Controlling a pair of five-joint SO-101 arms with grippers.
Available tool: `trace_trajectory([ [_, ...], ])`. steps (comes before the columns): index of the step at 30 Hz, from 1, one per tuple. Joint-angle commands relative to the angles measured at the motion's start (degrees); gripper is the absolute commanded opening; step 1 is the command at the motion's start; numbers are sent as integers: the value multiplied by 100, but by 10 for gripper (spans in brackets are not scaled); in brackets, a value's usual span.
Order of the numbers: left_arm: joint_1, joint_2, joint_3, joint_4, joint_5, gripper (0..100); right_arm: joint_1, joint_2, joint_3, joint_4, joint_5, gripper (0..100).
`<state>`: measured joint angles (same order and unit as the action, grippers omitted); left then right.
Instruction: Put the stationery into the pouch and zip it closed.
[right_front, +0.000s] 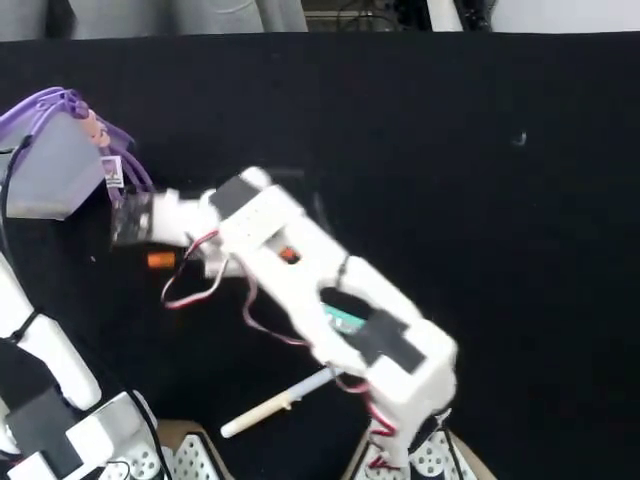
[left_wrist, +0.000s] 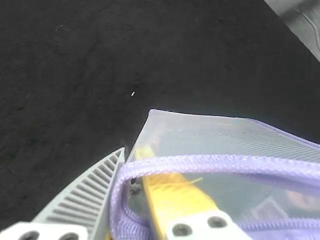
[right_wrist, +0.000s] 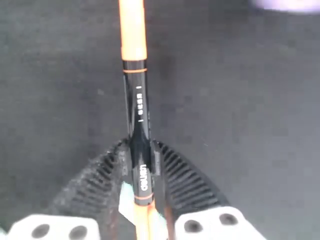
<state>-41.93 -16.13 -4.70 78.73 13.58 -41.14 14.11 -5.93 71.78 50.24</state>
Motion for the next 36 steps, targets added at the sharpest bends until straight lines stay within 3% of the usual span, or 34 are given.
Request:
trace_trajectory([
  [1,532,-97,-409,290,-70,28,800,-1402,-435,-141,-26,11],
  [6,1262,-44,-901,905,-158,28,1767,-2703,-866,-185,-1354,11],
  [12,2484,-105,-1191,1468,-149,28,1187,-4391,-330,-659,-2013,11],
  [19,3451,-97,-2097,2224,-141,28,774,-6316,1895,-2901,-2470,11],
  [25,3881,-35,-1719,2189,0,28,765,-7547,4048,-5037,-2980,11],
  [36,3987,-97,-1437,2031,18,28,185,-7802,6563,-8563,-3332,11],
])
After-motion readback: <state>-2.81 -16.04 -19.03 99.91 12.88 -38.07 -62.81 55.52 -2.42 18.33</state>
